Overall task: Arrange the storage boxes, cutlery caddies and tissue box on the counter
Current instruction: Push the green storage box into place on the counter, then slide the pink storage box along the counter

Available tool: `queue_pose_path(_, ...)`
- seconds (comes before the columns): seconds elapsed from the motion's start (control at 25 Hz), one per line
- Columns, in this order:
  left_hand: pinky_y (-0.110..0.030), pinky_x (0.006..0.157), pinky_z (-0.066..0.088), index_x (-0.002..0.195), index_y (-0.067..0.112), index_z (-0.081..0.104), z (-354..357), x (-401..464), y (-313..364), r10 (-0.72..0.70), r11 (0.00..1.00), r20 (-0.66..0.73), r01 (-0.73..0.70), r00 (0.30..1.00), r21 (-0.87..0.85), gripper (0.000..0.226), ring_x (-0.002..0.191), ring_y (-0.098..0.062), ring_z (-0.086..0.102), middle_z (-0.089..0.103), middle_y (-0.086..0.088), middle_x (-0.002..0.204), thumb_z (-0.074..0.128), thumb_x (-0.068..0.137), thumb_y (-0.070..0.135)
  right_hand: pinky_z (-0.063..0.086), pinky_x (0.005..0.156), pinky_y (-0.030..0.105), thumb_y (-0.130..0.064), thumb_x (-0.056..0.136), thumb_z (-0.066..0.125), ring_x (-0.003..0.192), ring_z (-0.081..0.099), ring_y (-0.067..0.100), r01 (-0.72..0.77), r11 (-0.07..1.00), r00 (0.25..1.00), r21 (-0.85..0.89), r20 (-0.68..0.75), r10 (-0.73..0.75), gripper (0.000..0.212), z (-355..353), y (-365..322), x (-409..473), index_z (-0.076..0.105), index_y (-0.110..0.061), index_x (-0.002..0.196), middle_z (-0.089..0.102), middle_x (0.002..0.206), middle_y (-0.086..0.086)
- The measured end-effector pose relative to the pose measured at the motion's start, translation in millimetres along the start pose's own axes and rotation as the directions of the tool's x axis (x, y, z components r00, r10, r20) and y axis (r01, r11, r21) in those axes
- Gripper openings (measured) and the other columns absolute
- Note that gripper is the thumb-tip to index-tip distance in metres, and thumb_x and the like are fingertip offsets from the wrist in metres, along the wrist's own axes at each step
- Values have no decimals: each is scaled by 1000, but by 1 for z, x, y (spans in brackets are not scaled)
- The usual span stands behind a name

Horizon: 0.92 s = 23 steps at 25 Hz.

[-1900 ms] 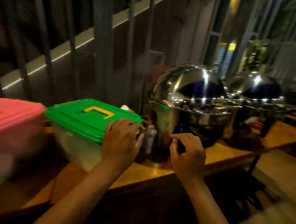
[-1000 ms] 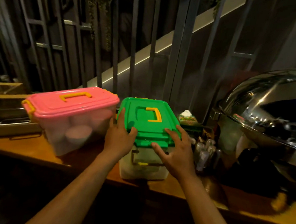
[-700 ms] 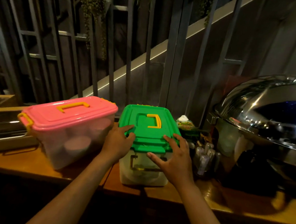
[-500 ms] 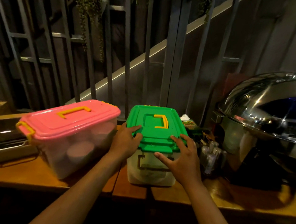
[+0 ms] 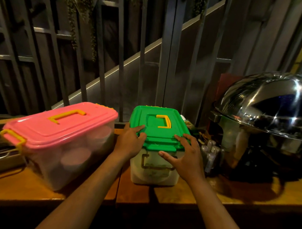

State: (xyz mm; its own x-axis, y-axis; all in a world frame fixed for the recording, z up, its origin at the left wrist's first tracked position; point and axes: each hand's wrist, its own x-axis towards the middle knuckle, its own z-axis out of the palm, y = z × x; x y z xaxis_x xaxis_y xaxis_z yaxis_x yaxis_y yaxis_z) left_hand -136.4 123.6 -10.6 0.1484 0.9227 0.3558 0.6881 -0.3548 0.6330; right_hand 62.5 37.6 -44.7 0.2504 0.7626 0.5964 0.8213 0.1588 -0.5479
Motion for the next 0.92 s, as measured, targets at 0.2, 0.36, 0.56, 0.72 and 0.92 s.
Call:
queue_pose_path(0.2,-37,92,45,132,28,57,1,-13,4,46,990,-65,-37,997,136,41,116,-31,55,45,-14,142,38,97,37,40,107,50,-85,61,54,140,27,24,-31,997,994,-73,100,38,88,-8,-3,-2,47,-35,133,34,146,-4)
queue_pose_path(0.36,-40,94,48,121,22,65,-28,-55,-8,160,978,-104,-143,982,154,42,110,-28,59,62,-8,125,43,90,41,28,112,57,-75,73,49,143,23,30,28,986,1000,-166,-2,-28,75,-9,-23,-6,48,-32,135,39,149,4)
queue_pose_path(0.56,-39,95,46,110,21,69,-110,-103,-57,201,954,-345,-102,917,284,29,108,-26,59,69,-6,113,53,88,26,32,109,52,-52,78,58,134,40,29,263,965,961,4,-91,-262,50,41,-112,-28,62,-29,121,57,134,3)
queue_pose_path(0.72,-42,97,46,114,26,68,-187,-103,-136,119,941,-457,47,882,336,26,114,-27,57,67,-5,118,59,90,22,38,106,46,-49,78,61,126,50,25,427,882,899,201,16,-439,47,107,-192,-33,64,-26,118,61,128,1)
queue_pose_path(0.92,-42,96,46,118,27,66,-242,-83,-213,92,923,-388,68,917,380,29,119,-26,54,65,-5,122,60,91,20,35,111,45,-69,76,51,133,40,18,370,908,888,198,212,-409,65,180,-286,-33,51,-36,132,48,143,-3)
